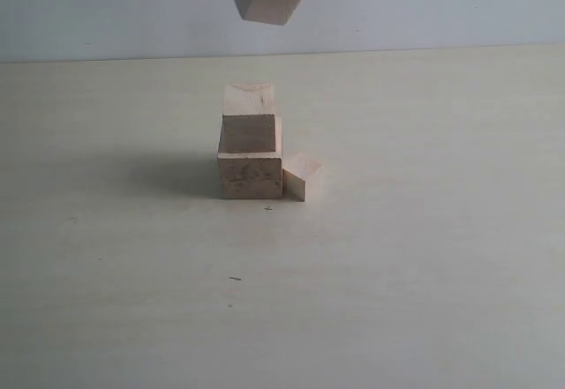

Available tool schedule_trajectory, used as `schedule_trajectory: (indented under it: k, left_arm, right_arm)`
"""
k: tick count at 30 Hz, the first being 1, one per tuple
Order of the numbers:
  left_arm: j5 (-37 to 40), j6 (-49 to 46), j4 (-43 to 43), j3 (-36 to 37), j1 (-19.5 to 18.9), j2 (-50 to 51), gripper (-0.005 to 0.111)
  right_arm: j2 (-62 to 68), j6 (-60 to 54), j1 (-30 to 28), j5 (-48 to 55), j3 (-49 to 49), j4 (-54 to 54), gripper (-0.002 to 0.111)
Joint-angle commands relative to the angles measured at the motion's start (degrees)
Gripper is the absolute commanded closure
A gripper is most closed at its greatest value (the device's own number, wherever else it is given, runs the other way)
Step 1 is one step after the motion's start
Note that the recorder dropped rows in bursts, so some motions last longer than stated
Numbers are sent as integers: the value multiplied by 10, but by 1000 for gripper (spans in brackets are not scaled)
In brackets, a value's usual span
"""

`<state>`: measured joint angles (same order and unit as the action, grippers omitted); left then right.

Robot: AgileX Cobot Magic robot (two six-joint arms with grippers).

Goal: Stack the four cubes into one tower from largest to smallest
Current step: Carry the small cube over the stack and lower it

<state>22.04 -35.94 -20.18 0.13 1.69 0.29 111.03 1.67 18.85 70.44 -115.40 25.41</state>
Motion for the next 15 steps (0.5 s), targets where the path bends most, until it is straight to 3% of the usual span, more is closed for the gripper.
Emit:
schedule_trajectory:
  k: [1,5,15]
  left_arm:
    - [-9,1,0,-1,17,-3,107]
    - [-9,0,0,-1,19,-3,107]
    - [-9,1,0,-1,18,-3,107]
  right_arm:
    - [9,56,58,-5,2,-42,77]
    - [23,188,99,-5,2,-136,77]
    - [65,320,158,-5,2,-281,77]
